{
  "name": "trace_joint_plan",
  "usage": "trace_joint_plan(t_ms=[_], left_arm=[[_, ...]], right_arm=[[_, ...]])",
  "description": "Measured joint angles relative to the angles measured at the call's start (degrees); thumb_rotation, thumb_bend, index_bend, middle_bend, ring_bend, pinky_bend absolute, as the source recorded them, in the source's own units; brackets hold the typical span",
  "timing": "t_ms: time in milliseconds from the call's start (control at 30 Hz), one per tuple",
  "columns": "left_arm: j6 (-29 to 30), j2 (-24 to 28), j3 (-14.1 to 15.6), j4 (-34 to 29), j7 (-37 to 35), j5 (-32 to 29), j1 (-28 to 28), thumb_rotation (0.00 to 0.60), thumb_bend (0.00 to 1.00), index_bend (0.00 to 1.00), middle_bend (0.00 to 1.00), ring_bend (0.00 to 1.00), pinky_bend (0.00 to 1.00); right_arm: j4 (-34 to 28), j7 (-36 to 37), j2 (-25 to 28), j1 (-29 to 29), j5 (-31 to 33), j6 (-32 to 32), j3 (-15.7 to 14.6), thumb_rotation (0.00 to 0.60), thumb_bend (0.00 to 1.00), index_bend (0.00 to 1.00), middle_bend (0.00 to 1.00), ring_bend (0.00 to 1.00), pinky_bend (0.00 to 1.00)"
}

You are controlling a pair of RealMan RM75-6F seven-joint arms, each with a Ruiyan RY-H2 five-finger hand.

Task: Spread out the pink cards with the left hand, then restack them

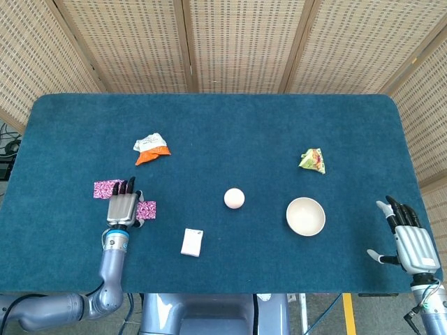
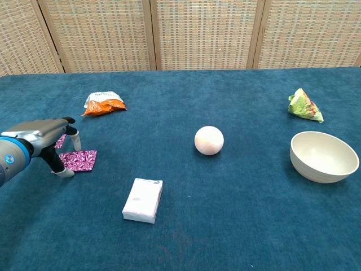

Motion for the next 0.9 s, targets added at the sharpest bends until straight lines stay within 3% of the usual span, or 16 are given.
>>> trace_joint_plan(t_ms=[900], left_arm=[[-1.4, 5.4, -1.9, 3.2, -1.2, 0.6, -0.4, 0.6, 0.24, 0.5, 0.0, 0.0, 0.0]], right_arm=[[0.2, -1.1, -0.4, 0.2, 0.7, -0.7, 0.1, 0.6, 0.13, 0.09, 0.0, 0.0, 0.0]])
